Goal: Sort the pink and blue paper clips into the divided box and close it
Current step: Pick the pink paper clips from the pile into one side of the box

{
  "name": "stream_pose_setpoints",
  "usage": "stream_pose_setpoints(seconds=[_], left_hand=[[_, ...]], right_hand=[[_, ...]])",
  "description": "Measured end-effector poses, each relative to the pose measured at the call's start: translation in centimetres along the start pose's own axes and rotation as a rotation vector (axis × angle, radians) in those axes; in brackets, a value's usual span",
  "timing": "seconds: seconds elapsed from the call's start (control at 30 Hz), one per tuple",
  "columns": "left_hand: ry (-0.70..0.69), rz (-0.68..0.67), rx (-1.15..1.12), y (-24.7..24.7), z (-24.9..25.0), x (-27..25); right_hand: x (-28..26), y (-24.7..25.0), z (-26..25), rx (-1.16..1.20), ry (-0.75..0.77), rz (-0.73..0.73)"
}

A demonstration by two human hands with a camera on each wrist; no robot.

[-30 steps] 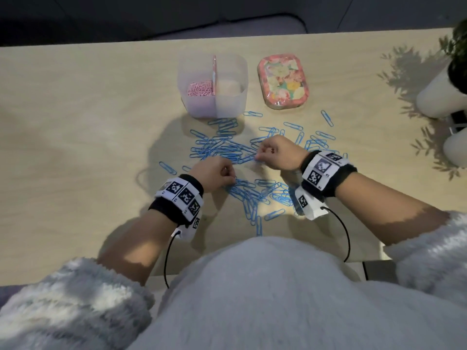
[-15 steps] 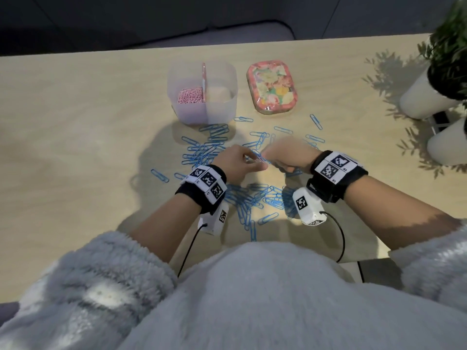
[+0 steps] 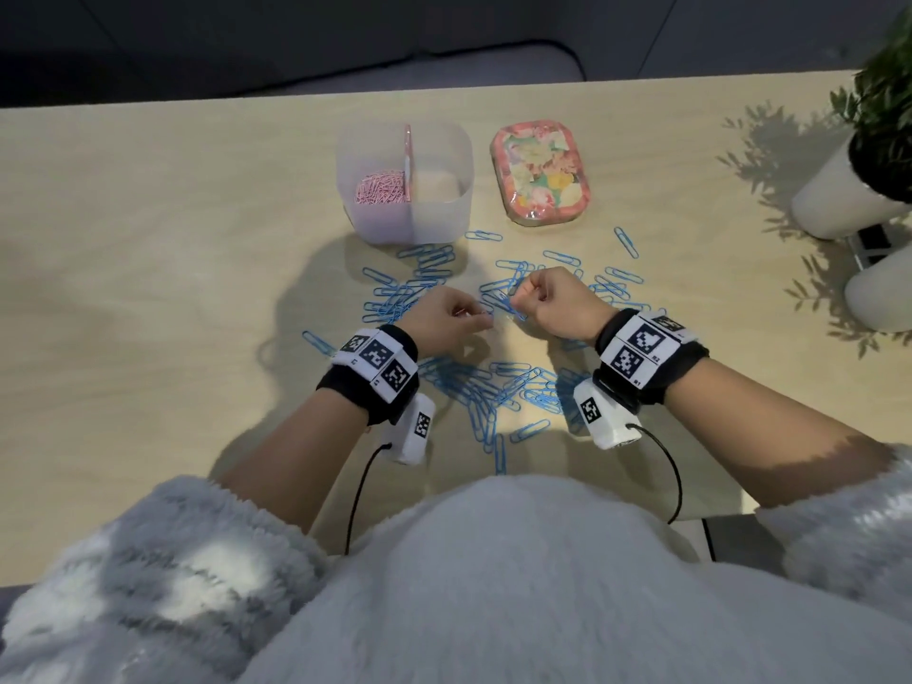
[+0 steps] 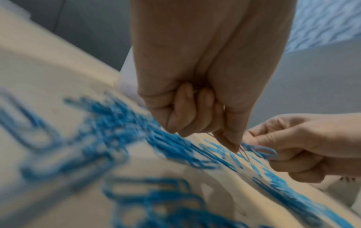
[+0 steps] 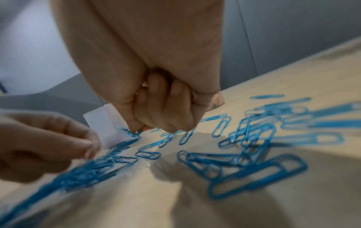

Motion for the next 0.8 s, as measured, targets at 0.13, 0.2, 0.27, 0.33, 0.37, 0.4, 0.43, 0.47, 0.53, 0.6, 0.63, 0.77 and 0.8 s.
stream_pose_setpoints(seconds=[0.13, 0.2, 0.27, 0.33, 0.37, 0.4, 0.43, 0.47, 0.53, 0.6, 0.63, 0.77, 0.8], left_hand=[[-0.059, 0.217, 0.211, 5.4, 1.1, -0.3], [-0.099, 0.373, 0.268, 8.6, 3.0, -0.2], [-0.125, 0.491, 0.325, 11.2, 4.7, 0.5], [-0.113, 0.567, 0.375, 12.9, 6.1, 1.8], [-0.09, 0.585, 0.4, 13.5, 6.5, 2.5], [-0.064, 0.591, 0.427, 13.8, 7.0, 3.2], [-0.04, 0.593, 0.46, 14.0, 7.3, 3.8], [-0.015, 0.587, 0.494, 14.2, 7.6, 4.4], [0.034, 0.559, 0.539, 14.1, 7.8, 5.2], [0.059, 0.528, 0.517, 13.9, 7.5, 5.7], [0.06, 0.525, 0.47, 13.9, 7.2, 5.8], [-0.036, 0.564, 0.118, 15.0, 5.5, 5.5], [-0.091, 0.594, 0.026, 15.4, 5.2, 4.9]], right_hand=[[0.4, 0.3, 0.4, -0.342, 0.018, -0.062], [0.7, 0.7, 0.2, -0.347, 0.013, -0.059], [1.0, 1.5, -0.4, -0.283, -0.007, -0.037], [1.1, 2.2, -1.4, -0.185, -0.029, -0.062], [1.0, 2.6, -2.0, -0.137, -0.045, -0.097], [0.9, 2.9, -2.6, -0.096, -0.053, -0.128], [1.0, 3.3, -3.2, -0.071, -0.051, -0.143], [1.2, 3.7, -3.8, -0.061, -0.043, -0.149], [1.6, 4.4, -5.2, -0.059, -0.028, -0.151], [2.4, 5.1, -6.9, -0.04, -0.008, -0.117], [2.8, 5.4, -7.9, -0.032, 0.0, -0.101], [5.3, 6.0, -12.4, 0.104, 0.016, -0.016], [6.0, 5.8, -13.5, 0.164, 0.011, 0.003]])
Point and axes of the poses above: each hand's wrist, its own x-axis towards the middle knuckle, its own y-axis out of the back of the hand, z = x × y, the point moved 4 cm from there along x, towards the middle knuckle, and after that the axes turned 12 degrees about -x, right-handed, at the moved point
